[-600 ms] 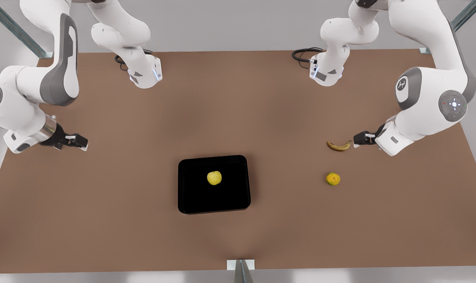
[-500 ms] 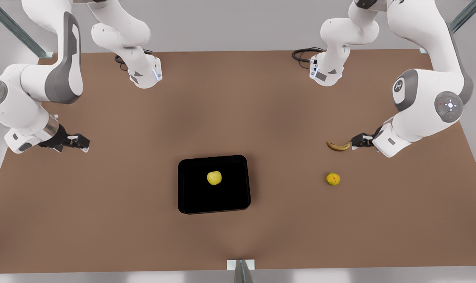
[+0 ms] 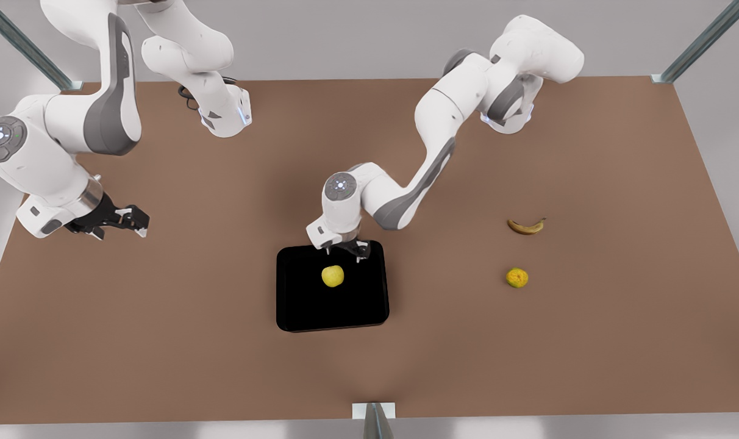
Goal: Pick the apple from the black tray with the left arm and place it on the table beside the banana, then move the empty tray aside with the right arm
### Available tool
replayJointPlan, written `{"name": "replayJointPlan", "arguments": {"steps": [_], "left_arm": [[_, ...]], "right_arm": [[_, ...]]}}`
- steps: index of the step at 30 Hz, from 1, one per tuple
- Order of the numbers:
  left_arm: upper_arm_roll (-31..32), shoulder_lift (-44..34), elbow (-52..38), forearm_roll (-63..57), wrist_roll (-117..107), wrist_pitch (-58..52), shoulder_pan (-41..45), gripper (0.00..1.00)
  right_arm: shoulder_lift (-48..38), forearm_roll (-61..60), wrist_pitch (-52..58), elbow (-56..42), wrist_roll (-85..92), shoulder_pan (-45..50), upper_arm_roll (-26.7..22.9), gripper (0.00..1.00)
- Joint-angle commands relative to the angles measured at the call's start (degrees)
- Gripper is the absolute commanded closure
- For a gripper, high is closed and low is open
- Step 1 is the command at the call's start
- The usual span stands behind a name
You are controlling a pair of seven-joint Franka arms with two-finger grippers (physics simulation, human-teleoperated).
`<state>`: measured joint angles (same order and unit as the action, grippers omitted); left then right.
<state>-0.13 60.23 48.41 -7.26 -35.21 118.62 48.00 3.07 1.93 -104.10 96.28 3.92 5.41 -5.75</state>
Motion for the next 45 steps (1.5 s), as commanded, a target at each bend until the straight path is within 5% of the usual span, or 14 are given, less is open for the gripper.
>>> {"name": "replayJointPlan", "arguments": {"steps": [1, 6, 34, 37, 45], "left_arm": [[-0.6, 2.3, -1.4, -1.6, -46.0, 15.2, 0.9, 0.00], [-5.1, 6.0, -1.4, -2.8, -45.8, 19.7, 1.9, 0.00], [-5.4, 12.2, -1.4, -3.2, -45.7, 22.1, 3.0, 0.00], [-5.4, 12.3, -1.4, -3.2, -45.6, 22.1, 3.0, 0.25], [-2.0, 8.3, -1.2, -1.8, -34.3, 13.4, 0.0, 0.25]], "right_arm": [[0.0, 0.1, 1.0, 0.0, 0.9, 0.0, 0.1, 0.00], [0.2, 1.9, 1.4, 0.0, 0.9, 0.9, 0.1, 0.00], [0.4, 1.9, 1.4, 0.0, 0.8, 1.0, 0.1, 0.00], [0.4, 2.0, 1.4, 0.0, 0.8, 1.0, 0.1, 0.00], [0.4, 2.0, 1.4, 0.0, 0.7, 1.0, 0.1, 0.00]]}}
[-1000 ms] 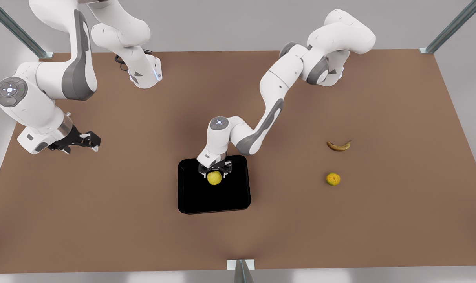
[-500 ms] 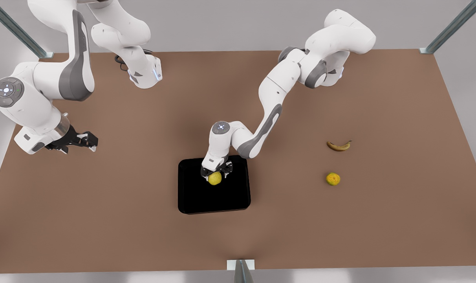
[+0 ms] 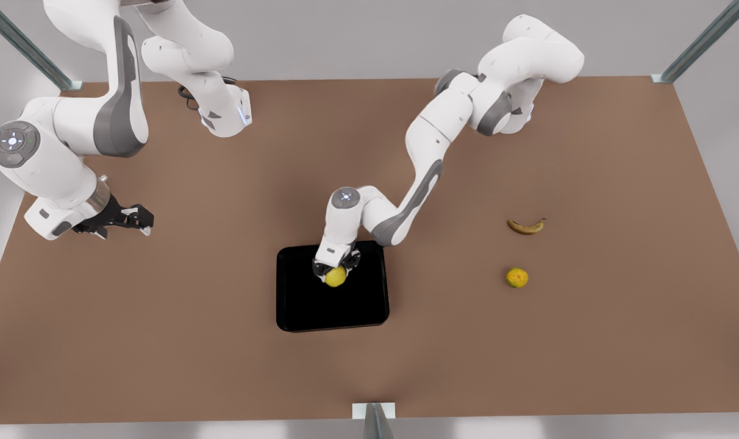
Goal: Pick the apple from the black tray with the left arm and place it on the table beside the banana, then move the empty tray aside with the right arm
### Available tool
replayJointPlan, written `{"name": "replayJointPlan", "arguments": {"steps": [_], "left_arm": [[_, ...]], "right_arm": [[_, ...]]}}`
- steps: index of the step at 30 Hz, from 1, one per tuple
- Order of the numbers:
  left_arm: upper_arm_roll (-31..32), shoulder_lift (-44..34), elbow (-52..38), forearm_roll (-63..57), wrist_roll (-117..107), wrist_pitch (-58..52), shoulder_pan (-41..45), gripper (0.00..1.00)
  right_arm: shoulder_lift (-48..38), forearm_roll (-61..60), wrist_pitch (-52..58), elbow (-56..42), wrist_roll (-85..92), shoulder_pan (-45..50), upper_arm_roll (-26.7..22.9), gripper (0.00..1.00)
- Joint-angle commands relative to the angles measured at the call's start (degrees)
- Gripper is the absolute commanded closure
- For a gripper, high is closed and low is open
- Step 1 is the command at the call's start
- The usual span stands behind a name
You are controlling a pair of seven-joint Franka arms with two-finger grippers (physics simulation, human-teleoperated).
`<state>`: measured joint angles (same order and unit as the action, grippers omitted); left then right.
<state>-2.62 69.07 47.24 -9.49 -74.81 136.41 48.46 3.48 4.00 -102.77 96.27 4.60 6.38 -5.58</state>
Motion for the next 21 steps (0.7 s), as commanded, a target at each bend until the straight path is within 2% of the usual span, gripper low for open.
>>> {"name": "replayJointPlan", "arguments": {"steps": [1, 6, 7, 9, 10, 13, 15, 16, 18, 19, 21], "left_arm": [[0.4, -1.0, 0.0, 1.5, 7.7, -5.8, -0.8, 0.25], [1.1, -9.7, 2.9, 6.5, 23.8, -18.1, -7.1, 0.25], [1.1, -12.4, 5.5, 6.9, 26.7, -19.3, -8.5, 0.25], [1.1, -22.5, 19.3, 9.5, 36.1, -17.7, -13.7, 0.25], [1.1, -24.0, 21.4, 9.6, 41.8, -17.7, -17.0, 0.25], [1.1, -22.6, 21.9, 11.0, 56.8, -17.5, -26.1, 0.25], [1.0, -20.1, 21.8, 10.9, 62.6, -15.6, -29.1, 0.24], [1.0, -18.9, 21.8, 10.3, 64.6, -15.0, -30.5, 0.24], [1.0, -18.0, 21.8, 10.5, 69.9, -14.6, -33.5, 0.23], [1.0, -17.7, 21.5, 10.4, 69.9, -14.7, -33.4, 0.00], [1.0, -17.3, 21.5, 10.4, 69.6, -14.7, -33.4, 0.00]], "right_arm": [[-0.1, 0.0, 0.0, 0.0, 0.1, 0.0, 0.0, 0.00], [1.4, -0.5, 0.1, -2.7, -6.0, 7.5, 0.0, 0.00], [1.4, -0.4, 0.0, -2.7, -8.1, 10.8, 0.0, 0.00], [1.5, -0.8, 0.1, -3.4, -8.4, 15.2, 0.0, 0.00], [2.2, -0.9, 0.1, -3.9, -8.4, 15.9, 0.0, 0.00], [4.6, -2.0, -0.1, -4.3, -10.6, 18.7, 0.0, 0.00], [7.6, -3.0, -0.7, -4.8, -15.6, 20.3, -0.1, 0.00], [10.3, -11.1, -0.8, -5.7, -23.5, 20.3, -0.1, 0.00], [15.6, -13.2, -1.1, -7.8, -28.1, 20.2, -0.1, 0.00], [19.1, -13.3, -1.2, -11.4, -32.2, 20.3, -0.1, 0.00], [22.7, -13.0, -6.5, -12.7, -36.3, 21.1, 0.0, 0.00]]}}
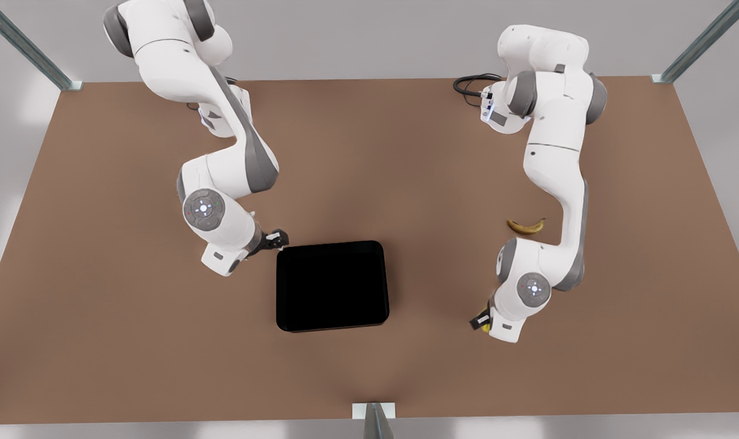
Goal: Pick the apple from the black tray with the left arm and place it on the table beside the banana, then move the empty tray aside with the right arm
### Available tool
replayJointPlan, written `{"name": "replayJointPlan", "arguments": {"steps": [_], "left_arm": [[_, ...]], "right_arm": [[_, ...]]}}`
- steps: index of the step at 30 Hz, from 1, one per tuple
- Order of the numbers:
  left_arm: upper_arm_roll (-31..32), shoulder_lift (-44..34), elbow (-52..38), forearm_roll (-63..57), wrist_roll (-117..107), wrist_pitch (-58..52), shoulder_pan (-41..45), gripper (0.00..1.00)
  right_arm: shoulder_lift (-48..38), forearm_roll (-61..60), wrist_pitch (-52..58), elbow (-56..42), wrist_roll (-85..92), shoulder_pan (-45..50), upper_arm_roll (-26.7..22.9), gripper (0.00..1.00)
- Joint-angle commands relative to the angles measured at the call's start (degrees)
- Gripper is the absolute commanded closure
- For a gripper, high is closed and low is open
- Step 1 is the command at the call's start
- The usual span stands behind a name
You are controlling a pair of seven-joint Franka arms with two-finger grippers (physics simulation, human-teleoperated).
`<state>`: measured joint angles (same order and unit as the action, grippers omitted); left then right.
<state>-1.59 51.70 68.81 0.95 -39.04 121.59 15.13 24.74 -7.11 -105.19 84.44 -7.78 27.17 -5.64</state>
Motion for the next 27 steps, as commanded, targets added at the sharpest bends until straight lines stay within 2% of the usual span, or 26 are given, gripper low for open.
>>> {"name": "replayJointPlan", "arguments": {"steps": [1, 2, 3, 4, 5, 6, 7, 8, 12, 13, 14, 16, 19, 27], "left_arm": [[0.0, 0.2, 0.0, -0.1, 33.8, 0.1, -0.1, 0.00], [0.0, 0.4, -0.1, 0.0, 33.7, -0.1, -0.1, 0.00], [-0.3, -1.0, -1.2, 0.6, 34.0, -3.1, -0.6, 0.00], [-0.6, -4.6, -5.0, 0.1, 38.4, -16.3, -2.2, 0.00], [-0.9, -8.8, -10.7, 0.4, 47.5, -31.6, -4.8, 0.00], [-0.4, -16.2, -9.1, 2.2, 52.4, -36.7, -8.5, 0.00], [-1.5, -31.2, 7.3, 2.2, 52.2, -31.9, -9.9, 0.00], [-1.6, -42.6, 25.8, 0.8, 52.3, -18.0, -10.0, 0.00], [-1.1, -40.7, 23.7, 0.9, 52.1, -18.1, -9.4, 0.00], [-1.8, -41.1, 23.7, 1.5, 52.5, -19.3, -10.3, 0.00], [-2.7, -41.2, 22.1, 1.5, 52.4, -25.8, -10.5, 0.00], [-2.7, -40.2, 20.1, 4.7, 51.3, -25.3, -10.6, 0.00], [-2.7, -40.7, 21.1, 5.3, 44.1, -30.4, -10.6, 0.00], [-3.2, -41.3, 22.2, 5.4, 44.1, -33.7, -11.4, 0.00]], "right_arm": [[2.3, -2.0, -8.4, -0.2, -24.0, 0.3, 0.0, 0.00], [3.3, -1.9, -9.2, 0.3, -23.9, 0.3, 0.0, 0.08], [3.2, -1.9, -12.9, 2.9, -23.8, 0.4, 0.0, 0.06], [3.2, -1.9, -14.9, 4.8, -23.8, 0.4, 0.0, 0.00], [3.0, -1.9, -16.8, 7.1, -23.3, 0.5, 0.0, 0.00], [3.0, -1.9, -17.2, 7.9, -21.9, 0.4, 0.0, 0.00], [3.0, -1.9, -17.8, 8.6, -21.1, 0.4, 0.0, 0.00], [3.1, -1.9, -19.6, 10.1, -20.5, 0.5, 0.0, 0.00], [5.2, -1.8, -24.1, 10.7, -16.6, 0.7, 0.0, 0.00], [5.9, -1.9, -25.3, 10.7, -15.5, 0.6, 0.0, 0.00], [6.5, -1.9, -25.9, 10.7, -15.3, 0.5, 0.0, 0.00], [7.2, -1.8, -26.7, 10.5, -13.0, 0.2, 0.0, 0.00], [8.6, -1.8, -28.1, 10.4, -9.2, -0.2, -0.4, 0.00], [12.6, -1.9, -29.2, 10.4, 5.1, -0.5, -0.3, 0.00]]}}
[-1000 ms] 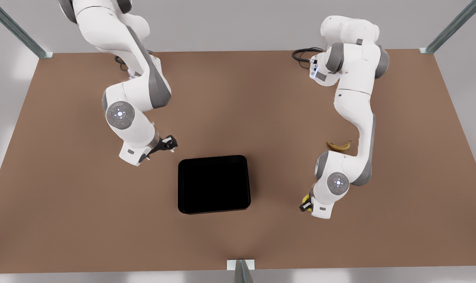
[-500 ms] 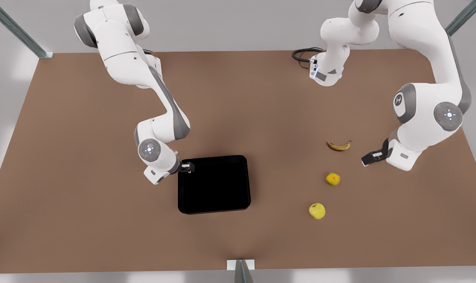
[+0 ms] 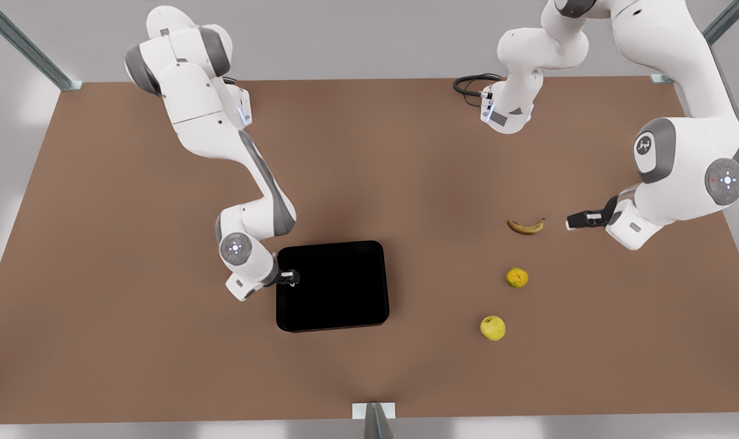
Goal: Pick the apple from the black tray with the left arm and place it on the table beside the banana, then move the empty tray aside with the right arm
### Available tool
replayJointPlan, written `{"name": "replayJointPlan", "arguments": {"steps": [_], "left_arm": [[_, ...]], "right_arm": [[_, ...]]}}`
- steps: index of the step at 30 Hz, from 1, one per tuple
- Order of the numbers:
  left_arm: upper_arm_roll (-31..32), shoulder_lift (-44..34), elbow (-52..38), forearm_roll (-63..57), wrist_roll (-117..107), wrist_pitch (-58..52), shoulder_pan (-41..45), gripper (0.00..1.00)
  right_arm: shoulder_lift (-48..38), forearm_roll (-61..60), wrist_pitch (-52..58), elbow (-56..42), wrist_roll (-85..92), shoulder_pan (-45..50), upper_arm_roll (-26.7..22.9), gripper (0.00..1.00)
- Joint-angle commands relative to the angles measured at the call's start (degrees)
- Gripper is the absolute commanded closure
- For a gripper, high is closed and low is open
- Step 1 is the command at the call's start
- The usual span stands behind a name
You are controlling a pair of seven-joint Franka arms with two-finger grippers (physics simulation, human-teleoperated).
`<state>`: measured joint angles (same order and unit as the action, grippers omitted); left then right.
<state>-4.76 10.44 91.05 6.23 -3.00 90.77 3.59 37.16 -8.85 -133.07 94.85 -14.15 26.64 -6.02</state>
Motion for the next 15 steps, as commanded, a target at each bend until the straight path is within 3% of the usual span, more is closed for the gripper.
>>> {"name": "replayJointPlan", "arguments": {"steps": [1, 5, 6, 10, 15], "left_arm": [[-0.1, -0.1, 0.1, 0.1, 8.1, -2.9, 0.1, 0.00], [0.0, -0.1, 0.2, 0.0, 8.0, -3.0, 0.1, 0.00], [0.0, -0.1, 0.3, 0.0, 8.0, -3.0, 0.1, 0.00], [0.0, -0.1, 0.3, 0.0, 8.0, -3.1, 0.1, 0.00], [0.0, -0.1, 0.2, 0.0, 8.0, -3.1, 0.1, 0.00]], "right_arm": [[0.6, -0.1, -1.3, -0.1, 12.0, 0.2, 0.0, 0.00], [2.3, -0.1, -1.8, -1.0, 14.0, 0.0, 0.0, 0.07], [2.4, -0.1, -2.0, -1.2, 14.2, 0.0, 0.0, 0.14], [2.3, -0.1, -1.9, -1.2, 14.8, -0.1, 0.0, 0.56], [2.3, -0.2, -1.8, -1.2, 15.6, -0.1, 0.0, 0.69]]}}
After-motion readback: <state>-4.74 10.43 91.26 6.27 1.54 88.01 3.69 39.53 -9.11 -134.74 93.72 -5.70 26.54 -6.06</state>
